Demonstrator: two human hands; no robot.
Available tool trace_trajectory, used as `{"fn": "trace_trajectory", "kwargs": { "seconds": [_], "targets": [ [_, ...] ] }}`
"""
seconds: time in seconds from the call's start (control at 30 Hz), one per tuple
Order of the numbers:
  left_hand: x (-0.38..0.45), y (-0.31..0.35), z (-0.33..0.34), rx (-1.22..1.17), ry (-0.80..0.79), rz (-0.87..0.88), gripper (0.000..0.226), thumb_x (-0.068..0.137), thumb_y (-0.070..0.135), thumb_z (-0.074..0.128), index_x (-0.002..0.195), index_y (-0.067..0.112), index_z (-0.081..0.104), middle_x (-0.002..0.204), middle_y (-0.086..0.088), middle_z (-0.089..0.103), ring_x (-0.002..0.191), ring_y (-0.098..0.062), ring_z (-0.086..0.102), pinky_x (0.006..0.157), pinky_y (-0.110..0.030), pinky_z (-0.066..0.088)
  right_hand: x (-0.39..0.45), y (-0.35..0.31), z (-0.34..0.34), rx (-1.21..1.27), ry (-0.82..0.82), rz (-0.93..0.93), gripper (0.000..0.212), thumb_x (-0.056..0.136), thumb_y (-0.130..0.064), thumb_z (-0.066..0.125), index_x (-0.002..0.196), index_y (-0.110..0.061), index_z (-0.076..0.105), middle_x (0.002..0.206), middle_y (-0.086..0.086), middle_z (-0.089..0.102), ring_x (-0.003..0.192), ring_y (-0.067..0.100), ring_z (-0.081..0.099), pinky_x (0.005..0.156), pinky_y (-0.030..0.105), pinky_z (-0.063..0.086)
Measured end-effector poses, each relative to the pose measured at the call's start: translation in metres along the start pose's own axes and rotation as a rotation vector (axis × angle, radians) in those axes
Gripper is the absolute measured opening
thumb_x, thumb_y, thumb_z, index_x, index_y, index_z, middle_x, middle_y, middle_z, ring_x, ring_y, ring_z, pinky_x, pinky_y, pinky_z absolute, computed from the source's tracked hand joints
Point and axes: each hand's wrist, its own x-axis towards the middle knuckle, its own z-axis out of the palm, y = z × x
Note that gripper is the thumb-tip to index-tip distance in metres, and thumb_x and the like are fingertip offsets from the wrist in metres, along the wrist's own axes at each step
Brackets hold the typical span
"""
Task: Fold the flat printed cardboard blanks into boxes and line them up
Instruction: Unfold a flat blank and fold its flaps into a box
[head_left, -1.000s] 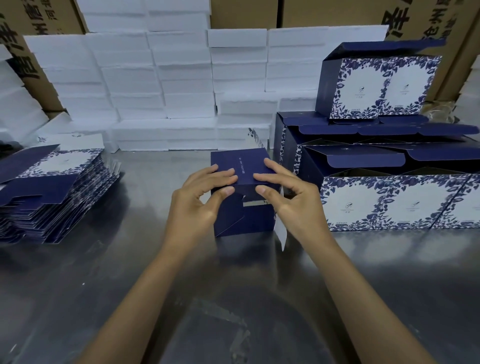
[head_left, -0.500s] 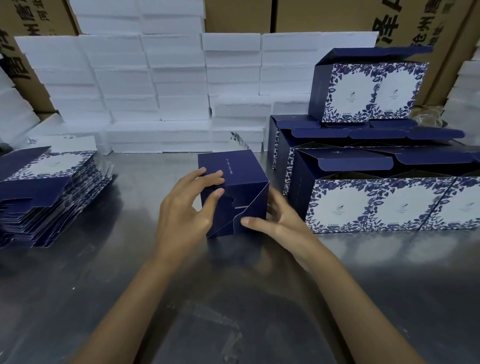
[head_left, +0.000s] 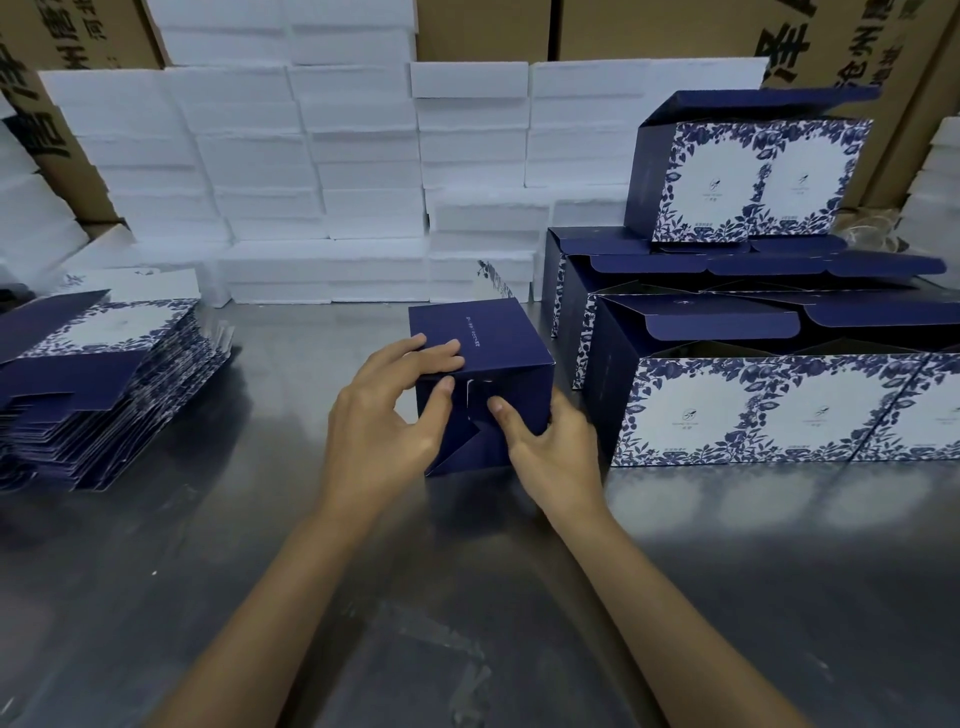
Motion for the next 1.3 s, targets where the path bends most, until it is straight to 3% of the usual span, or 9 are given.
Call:
{"fn": "trace_trajectory", "kwargs": {
  "seconds": [0.27, 0.47, 0.67, 0.83, 0.97, 1.07, 1.13, 1.23, 1.3],
  "targets": [
    [0.000, 0.000, 0.000, 0.003, 0.000, 0.016, 0.020, 0.091, 0.011, 0.069, 0.107, 0.020, 0.075, 0.119, 0.016, 0.070, 0.126, -0.006, 0.055, 0.104, -0.029, 0.046, -0.001, 0.000, -0.002, 0.006, -0.034, 0.025, 0.040, 0.091, -0.040, 0.073, 0.126, -0.023, 0.065, 0.107, -0.008, 0.074, 0.103, 0.012, 0.068, 0.090, 0.039, 0.057],
    [0.001, 0.003, 0.000, -0.067, 0.003, -0.005, 0.019, 0.093, 0.021, 0.068, 0.110, 0.025, 0.075, 0.124, 0.017, 0.067, 0.127, -0.004, 0.055, 0.101, -0.025, 0.047, 0.001, 0.001, -0.007, 0.183, -0.169, 0.070, 0.038, 0.087, -0.042, 0.077, 0.122, -0.031, 0.065, 0.107, -0.017, 0.074, 0.099, -0.005, 0.068, 0.085, 0.022, 0.055],
    [0.010, -0.013, -0.006, -0.477, 0.138, -0.535, 0.047, 0.095, 0.050, 0.053, 0.141, 0.041, 0.046, 0.146, 0.014, 0.046, 0.119, 0.002, 0.053, 0.103, -0.038, 0.049, 0.000, -0.020, -0.022, 0.353, -0.081, 0.158, 0.067, 0.075, -0.084, 0.052, 0.123, -0.039, 0.063, 0.121, -0.021, 0.067, 0.108, -0.008, 0.061, 0.093, 0.019, 0.047],
    [0.002, -0.025, 0.000, -0.610, -0.373, -0.929, 0.076, 0.074, 0.086, 0.055, 0.130, 0.036, 0.062, 0.125, 0.008, 0.066, 0.115, -0.014, 0.063, 0.106, -0.043, 0.046, 0.000, -0.029, -0.024, 0.271, -0.084, 0.241, 0.046, 0.085, -0.078, 0.044, 0.092, -0.041, 0.070, 0.103, -0.019, 0.071, 0.105, 0.005, 0.063, 0.099, 0.035, 0.046],
    [0.010, -0.012, -0.005, -0.726, -0.153, -0.626, 0.054, 0.078, 0.057, 0.069, 0.129, 0.049, 0.056, 0.128, 0.020, 0.063, 0.097, -0.001, 0.070, 0.070, -0.016, 0.054, 0.010, -0.027, -0.030, 0.383, -0.050, 0.281, 0.024, 0.102, -0.033, 0.049, 0.092, -0.033, 0.072, 0.095, -0.010, 0.070, 0.096, 0.013, 0.064, 0.095, 0.038, 0.053],
    [0.010, -0.009, -0.015, -0.514, -0.013, -0.409, 0.086, 0.071, 0.056, 0.072, 0.144, 0.060, 0.028, 0.148, 0.026, 0.037, 0.108, 0.008, 0.060, 0.075, -0.008, 0.047, 0.014, -0.023, -0.031, 0.317, -0.041, 0.158, 0.034, 0.099, -0.006, 0.046, 0.114, -0.026, 0.069, 0.105, -0.013, 0.072, 0.090, -0.009, 0.064, 0.080, 0.011, 0.051],
    [0.009, -0.006, -0.019, -0.478, -0.029, -0.344, 0.094, 0.071, 0.056, 0.073, 0.147, 0.059, 0.019, 0.151, 0.024, 0.035, 0.111, 0.002, 0.058, 0.076, -0.008, 0.048, 0.012, -0.018, -0.029, 0.281, -0.053, 0.114, 0.044, 0.098, 0.004, 0.045, 0.132, -0.020, 0.061, 0.120, -0.007, 0.067, 0.102, -0.010, 0.062, 0.085, 0.010, 0.050],
    [0.009, -0.004, -0.015, -0.437, -0.058, -0.287, 0.092, 0.076, 0.037, 0.075, 0.150, 0.048, 0.022, 0.140, 0.023, 0.046, 0.106, -0.001, 0.059, 0.081, -0.012, 0.050, 0.009, -0.019, -0.031, 0.304, -0.055, 0.125, 0.043, 0.104, -0.012, 0.050, 0.142, -0.031, 0.053, 0.135, -0.009, 0.060, 0.121, 0.000, 0.058, 0.098, 0.015, 0.045],
    [0.008, -0.002, -0.010, -0.387, -0.093, -0.255, 0.086, 0.077, 0.029, 0.074, 0.147, 0.048, 0.028, 0.134, 0.024, 0.048, 0.106, 0.001, 0.058, 0.081, -0.012, 0.048, 0.006, -0.025, -0.032, 0.351, -0.106, 0.172, 0.051, 0.097, -0.056, 0.052, 0.146, -0.043, 0.048, 0.147, -0.022, 0.051, 0.135, -0.002, 0.047, 0.113, 0.023, 0.035]
  ]
}}
